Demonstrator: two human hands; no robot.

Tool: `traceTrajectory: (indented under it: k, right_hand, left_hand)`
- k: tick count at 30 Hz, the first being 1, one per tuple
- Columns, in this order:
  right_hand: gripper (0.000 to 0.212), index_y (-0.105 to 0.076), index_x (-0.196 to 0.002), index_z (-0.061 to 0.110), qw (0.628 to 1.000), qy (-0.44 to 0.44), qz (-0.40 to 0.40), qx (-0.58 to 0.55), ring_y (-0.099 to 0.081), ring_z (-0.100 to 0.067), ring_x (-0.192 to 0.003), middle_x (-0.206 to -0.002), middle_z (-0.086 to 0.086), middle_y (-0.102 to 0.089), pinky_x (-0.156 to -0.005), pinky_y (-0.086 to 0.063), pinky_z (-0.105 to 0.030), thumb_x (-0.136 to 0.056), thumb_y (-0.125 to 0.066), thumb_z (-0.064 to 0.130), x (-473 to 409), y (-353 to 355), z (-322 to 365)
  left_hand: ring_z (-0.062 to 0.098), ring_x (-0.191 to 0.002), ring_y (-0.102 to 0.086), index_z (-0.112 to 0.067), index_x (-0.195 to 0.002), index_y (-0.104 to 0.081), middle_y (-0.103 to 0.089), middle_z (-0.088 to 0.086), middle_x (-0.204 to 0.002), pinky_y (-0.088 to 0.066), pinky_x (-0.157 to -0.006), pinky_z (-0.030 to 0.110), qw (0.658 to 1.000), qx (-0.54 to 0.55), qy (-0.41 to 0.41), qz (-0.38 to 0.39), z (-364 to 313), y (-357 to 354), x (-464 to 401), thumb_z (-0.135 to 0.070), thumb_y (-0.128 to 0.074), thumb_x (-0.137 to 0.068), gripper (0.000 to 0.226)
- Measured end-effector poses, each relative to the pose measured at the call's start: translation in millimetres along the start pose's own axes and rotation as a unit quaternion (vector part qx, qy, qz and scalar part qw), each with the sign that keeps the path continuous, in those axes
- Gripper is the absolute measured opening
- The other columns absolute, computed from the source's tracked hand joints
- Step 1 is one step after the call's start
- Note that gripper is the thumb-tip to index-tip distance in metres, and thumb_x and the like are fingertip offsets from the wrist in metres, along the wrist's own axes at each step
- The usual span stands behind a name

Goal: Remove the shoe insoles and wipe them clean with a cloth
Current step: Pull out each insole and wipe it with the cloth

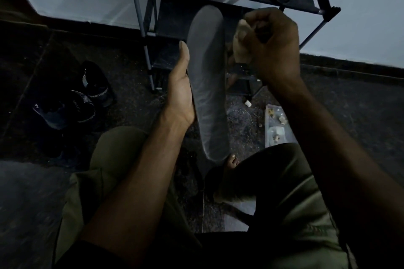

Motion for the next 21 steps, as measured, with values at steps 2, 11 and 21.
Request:
traceTrajectory:
  k: [2,11,21]
  right_hand:
    - [0.018,-0.066,-0.107,0.010,0.996,0.060,0.028,0.065,-0.063,-0.001,-0.085,-0.098,0.004,-0.066,-0.074,-0.053,-0.015,-0.092,-0.063,0.018,0.8,-9.6,6.8]
    - [0.016,-0.071,-0.100,0.006,0.948,0.221,0.086,0.212,-0.067,-0.023,-0.084,-0.099,-0.013,-0.069,-0.072,-0.057,-0.039,-0.090,-0.058,0.002,60.4,-43.5,12.5]
    - [0.018,-0.070,-0.100,0.009,0.954,0.180,0.035,0.236,-0.062,-0.019,-0.085,-0.101,-0.011,-0.066,-0.072,-0.054,-0.032,-0.094,-0.053,0.013,26.8,-29.7,10.6]
  left_hand:
    - [0.026,-0.112,-0.055,-0.005,-0.132,-0.049,-0.059,0.013,-0.121,-0.046,-0.096,0.043,1.000,-0.005,-0.011,-0.004,-0.2,-0.8,0.4,-0.053,-0.022,-0.101,0.063]
    - [0.030,-0.136,-0.042,0.003,-0.141,-0.040,-0.042,0.021,-0.147,-0.030,-0.116,0.043,0.999,0.030,0.017,-0.004,5.7,5.7,0.5,-0.059,-0.021,-0.099,0.077]
    - [0.028,-0.109,-0.062,-0.006,-0.125,-0.055,-0.065,0.015,-0.115,-0.050,-0.097,0.041,0.999,-0.026,-0.012,-0.045,2.4,1.6,2.4,-0.049,-0.022,-0.104,0.058]
Point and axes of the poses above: each hand's wrist, its own x-axis away from the middle knuckle, its own y-axis out of the back of the hand, z = x × y, the point moved 5 cm from there along -x, towards the middle knuckle
